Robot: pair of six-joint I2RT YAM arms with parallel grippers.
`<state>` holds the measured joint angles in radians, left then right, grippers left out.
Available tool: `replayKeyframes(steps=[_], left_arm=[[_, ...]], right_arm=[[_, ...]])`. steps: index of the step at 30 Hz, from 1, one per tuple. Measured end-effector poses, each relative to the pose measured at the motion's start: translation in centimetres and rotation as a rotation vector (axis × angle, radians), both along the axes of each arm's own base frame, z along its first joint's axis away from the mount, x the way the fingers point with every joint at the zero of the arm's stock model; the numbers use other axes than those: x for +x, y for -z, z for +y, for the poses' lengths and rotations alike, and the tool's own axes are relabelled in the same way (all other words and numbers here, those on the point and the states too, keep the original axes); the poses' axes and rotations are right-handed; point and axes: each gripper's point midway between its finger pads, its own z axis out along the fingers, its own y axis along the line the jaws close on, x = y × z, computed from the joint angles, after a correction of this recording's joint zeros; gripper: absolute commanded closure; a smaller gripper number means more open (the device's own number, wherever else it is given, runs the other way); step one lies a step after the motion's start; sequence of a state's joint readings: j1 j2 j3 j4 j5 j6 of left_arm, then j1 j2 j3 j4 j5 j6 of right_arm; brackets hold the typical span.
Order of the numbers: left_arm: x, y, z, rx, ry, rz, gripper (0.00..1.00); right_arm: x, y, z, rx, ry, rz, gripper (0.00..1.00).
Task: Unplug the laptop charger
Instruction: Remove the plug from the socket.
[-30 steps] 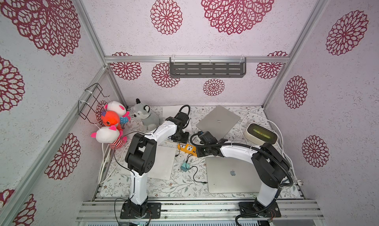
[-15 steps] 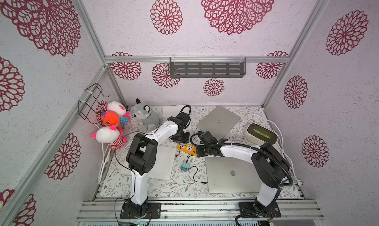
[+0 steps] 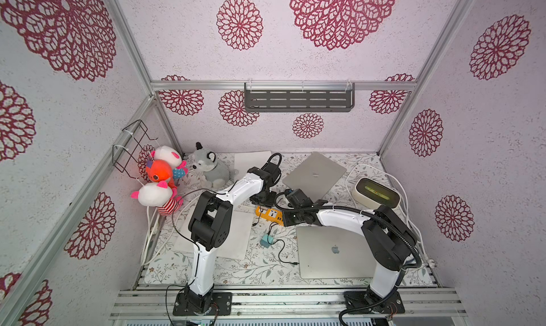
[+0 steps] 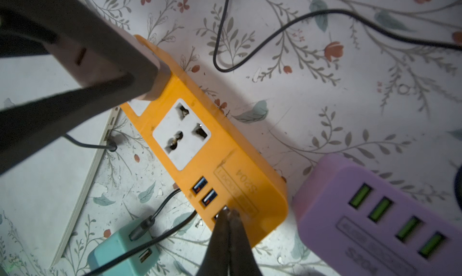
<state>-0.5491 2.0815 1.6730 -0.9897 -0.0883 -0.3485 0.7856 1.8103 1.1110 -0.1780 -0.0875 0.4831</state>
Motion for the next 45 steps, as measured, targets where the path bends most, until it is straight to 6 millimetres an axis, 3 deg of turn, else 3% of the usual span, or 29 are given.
replayKeyframes(steps=[11,23,34,45], left_arm=[[0.11,0.1,0.2,-0.118,-0.043,0.045,0.62],[-0.01,0.1,0.16,0.006,-0.016,0.032,0.62],[0.01,0.17,0.25,-0.079,-0.047,0.067,0.63],[0.08,0.05,0.49,0.014,-0.031,0.046,0.64]], right_arm=[[-0.01,0.03,0.0,0.002,-0.001,0.003,0.93],[0.09,0.06,0.12,0.008,-0.003,0.009,0.93],[0.11,0.08,0.16,0.004,-0.005,0.021,0.93],[0.34,0.1,0.44,0.007,-0.007,0.024,0.93]])
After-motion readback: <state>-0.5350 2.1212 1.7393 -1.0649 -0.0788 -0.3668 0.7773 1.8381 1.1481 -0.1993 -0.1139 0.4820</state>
